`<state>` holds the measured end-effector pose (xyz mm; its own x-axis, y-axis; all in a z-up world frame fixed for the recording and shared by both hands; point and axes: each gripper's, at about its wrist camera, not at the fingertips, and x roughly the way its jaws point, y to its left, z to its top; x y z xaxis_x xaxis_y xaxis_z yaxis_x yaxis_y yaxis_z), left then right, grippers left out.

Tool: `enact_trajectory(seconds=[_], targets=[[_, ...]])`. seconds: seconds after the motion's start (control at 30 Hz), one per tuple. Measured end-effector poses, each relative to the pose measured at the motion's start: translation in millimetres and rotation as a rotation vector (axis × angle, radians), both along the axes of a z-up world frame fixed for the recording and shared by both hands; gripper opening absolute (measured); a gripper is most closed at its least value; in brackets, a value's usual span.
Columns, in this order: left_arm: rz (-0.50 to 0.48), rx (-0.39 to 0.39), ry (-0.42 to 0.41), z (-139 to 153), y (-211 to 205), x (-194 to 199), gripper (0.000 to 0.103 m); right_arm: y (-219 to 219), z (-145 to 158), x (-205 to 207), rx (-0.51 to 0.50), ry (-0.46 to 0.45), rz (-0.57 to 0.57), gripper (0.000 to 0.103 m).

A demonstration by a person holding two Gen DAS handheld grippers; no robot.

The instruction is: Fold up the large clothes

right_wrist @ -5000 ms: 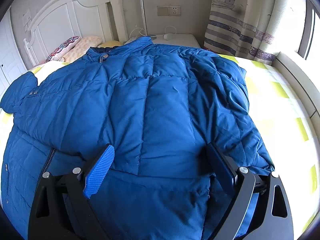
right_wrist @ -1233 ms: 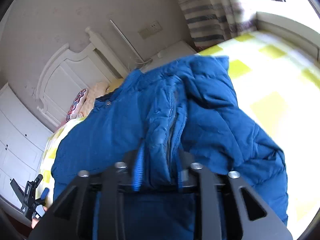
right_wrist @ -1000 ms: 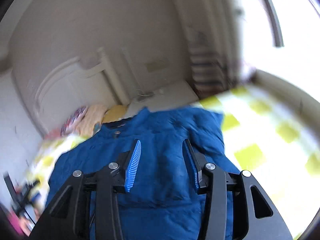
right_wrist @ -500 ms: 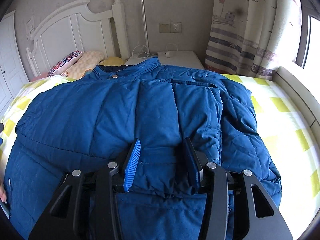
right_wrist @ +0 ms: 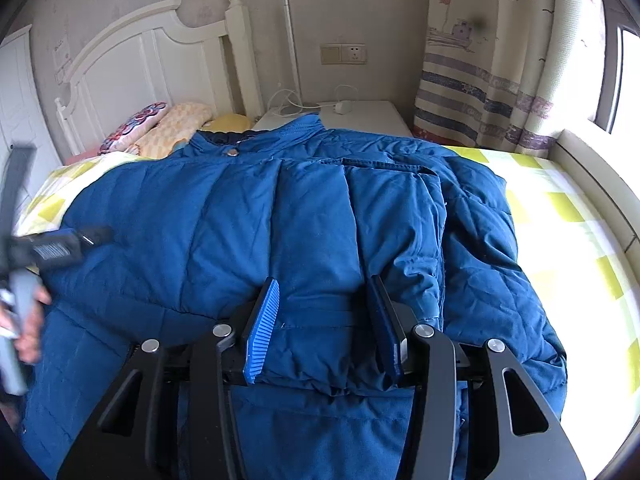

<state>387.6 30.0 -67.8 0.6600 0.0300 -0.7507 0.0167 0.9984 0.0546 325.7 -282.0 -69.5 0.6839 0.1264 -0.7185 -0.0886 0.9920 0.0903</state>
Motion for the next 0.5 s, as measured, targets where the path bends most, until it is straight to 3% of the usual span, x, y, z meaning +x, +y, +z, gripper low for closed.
enact_trajectory(seconds=[0.3,0.43,0.5], targets=[[0.006,0.001,0.002,-1,-2,-1,0.101,3,4,-5,-0.012,-0.015,-0.002,0.048],[0.005,0.002,0.002,-1,-1,-2,0.101,7,26,-5,0.054,-0.043,-0.006,0.048],[0.005,0.004,0.002,-1,-1,-2,0.101,16,44,4,0.021,-0.088,0.004,0.048]])
